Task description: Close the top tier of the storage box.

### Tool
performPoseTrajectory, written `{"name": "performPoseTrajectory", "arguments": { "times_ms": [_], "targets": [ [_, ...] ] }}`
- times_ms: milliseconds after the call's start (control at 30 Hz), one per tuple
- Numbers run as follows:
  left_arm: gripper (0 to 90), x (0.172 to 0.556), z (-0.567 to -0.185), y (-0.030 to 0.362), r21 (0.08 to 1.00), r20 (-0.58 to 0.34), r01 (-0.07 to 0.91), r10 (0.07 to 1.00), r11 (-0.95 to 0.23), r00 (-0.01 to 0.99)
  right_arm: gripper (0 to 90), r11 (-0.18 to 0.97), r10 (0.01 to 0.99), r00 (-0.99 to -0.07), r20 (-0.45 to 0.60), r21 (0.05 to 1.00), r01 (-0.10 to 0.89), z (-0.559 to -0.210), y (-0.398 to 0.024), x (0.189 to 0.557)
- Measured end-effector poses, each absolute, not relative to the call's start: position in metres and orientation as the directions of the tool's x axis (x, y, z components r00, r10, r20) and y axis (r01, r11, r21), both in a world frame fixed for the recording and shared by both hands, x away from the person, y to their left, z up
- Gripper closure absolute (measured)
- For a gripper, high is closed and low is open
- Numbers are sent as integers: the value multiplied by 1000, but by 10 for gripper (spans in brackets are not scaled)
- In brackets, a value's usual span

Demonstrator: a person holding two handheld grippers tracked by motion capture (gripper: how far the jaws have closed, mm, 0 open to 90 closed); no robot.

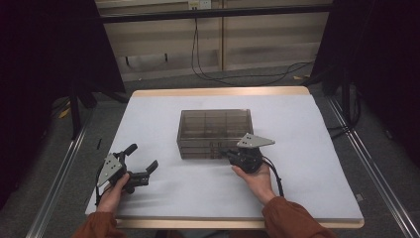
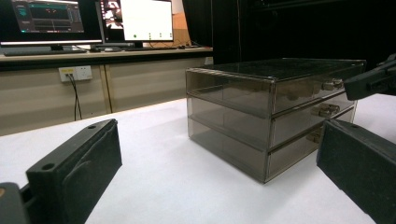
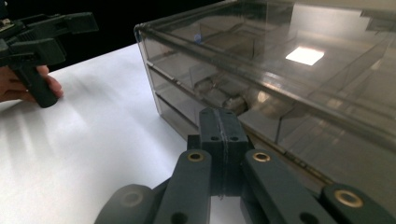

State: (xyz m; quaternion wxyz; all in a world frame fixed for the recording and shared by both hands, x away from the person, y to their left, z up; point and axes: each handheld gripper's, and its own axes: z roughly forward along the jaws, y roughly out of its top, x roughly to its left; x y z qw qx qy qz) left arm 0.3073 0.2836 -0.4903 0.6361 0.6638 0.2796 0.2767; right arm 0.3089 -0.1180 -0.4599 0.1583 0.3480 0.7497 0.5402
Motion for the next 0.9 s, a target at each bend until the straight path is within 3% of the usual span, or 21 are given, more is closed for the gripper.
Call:
{"name": "performPoseTrajectory", "arguments": {
  "times_ms": [433, 667, 900],
  "targets": [
    [0, 307, -490, 284, 999, 12, 18, 724, -35, 690, 611, 206, 641, -745, 184, 894, 399, -452, -124, 297],
    [0, 307, -490, 284, 999, 12, 18, 724, -34, 690, 377, 220, 672, -720, 172, 882, 417, -446, -135, 284],
    [0, 307, -490, 284, 999, 16, 16, 727, -37, 686, 242, 205, 707, -687, 169, 880, 428, -441, -154, 276]
  ]
}}
